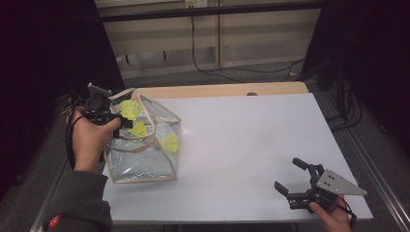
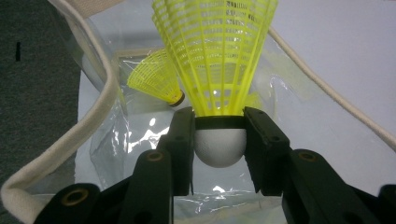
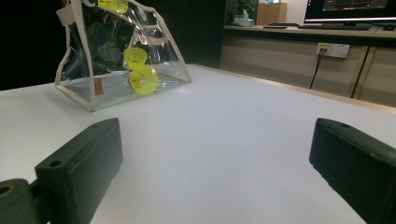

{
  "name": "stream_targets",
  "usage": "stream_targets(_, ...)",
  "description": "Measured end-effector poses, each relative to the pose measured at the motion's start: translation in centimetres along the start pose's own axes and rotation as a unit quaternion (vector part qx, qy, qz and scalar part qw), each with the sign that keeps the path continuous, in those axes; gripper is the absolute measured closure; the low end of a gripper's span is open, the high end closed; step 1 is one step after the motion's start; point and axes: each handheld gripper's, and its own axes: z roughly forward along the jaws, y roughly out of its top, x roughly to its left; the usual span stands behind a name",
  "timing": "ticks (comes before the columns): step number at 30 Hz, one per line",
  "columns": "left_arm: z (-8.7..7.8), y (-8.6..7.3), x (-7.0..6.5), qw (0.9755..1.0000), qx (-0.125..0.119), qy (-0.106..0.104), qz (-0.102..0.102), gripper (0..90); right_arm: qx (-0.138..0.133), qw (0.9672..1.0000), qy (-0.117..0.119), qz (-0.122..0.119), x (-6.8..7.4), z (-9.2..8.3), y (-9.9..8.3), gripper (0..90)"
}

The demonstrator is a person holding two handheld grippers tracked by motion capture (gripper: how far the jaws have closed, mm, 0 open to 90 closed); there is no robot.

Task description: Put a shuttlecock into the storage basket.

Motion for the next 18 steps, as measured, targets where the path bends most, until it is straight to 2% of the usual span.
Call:
stream_targets(12, -0.02, -0.28, 0.4, 1.0, -0.001, 0.004, -0.009, 64.9, 0.0, 1.0, 0.0, 0.001, -0.01, 0.0, 0.0, 2.8)
stream_targets(18, 0.22, -0.39, 0.46, 1.0, 0.002, 0.006, -0.006, 64.8, 0.0, 1.0, 0.0, 0.0, 0.06, 0.03, 0.01, 2.7)
